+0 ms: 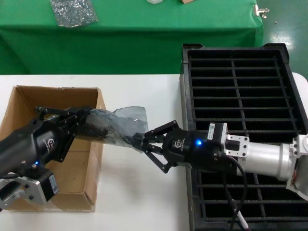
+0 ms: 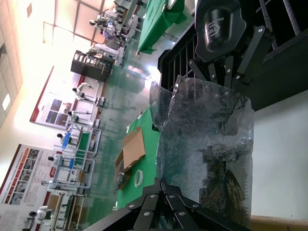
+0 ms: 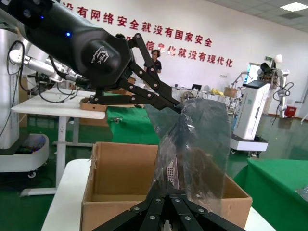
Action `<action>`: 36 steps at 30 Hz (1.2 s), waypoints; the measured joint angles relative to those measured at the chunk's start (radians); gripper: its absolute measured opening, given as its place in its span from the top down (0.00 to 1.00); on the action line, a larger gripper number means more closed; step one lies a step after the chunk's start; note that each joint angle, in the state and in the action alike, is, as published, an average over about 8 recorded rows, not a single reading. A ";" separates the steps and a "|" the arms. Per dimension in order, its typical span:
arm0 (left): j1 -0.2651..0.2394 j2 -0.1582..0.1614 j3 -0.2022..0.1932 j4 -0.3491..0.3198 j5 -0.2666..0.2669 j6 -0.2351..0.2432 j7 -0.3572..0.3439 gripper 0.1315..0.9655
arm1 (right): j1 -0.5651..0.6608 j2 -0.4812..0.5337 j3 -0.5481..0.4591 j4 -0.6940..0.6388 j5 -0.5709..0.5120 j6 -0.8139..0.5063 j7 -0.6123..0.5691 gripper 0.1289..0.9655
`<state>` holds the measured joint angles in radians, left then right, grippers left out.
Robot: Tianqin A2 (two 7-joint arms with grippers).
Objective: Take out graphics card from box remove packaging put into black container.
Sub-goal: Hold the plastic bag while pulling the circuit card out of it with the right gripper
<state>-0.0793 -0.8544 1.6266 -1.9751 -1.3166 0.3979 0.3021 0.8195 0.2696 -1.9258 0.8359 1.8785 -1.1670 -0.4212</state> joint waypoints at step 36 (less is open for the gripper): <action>0.000 0.000 0.000 0.000 0.000 0.000 0.000 0.99 | 0.017 -0.065 0.028 -0.079 -0.029 0.042 -0.046 0.90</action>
<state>-0.0793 -0.8543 1.6266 -1.9751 -1.3166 0.3979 0.3021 0.8362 0.2042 -1.8981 0.7568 1.8500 -1.1248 -0.4672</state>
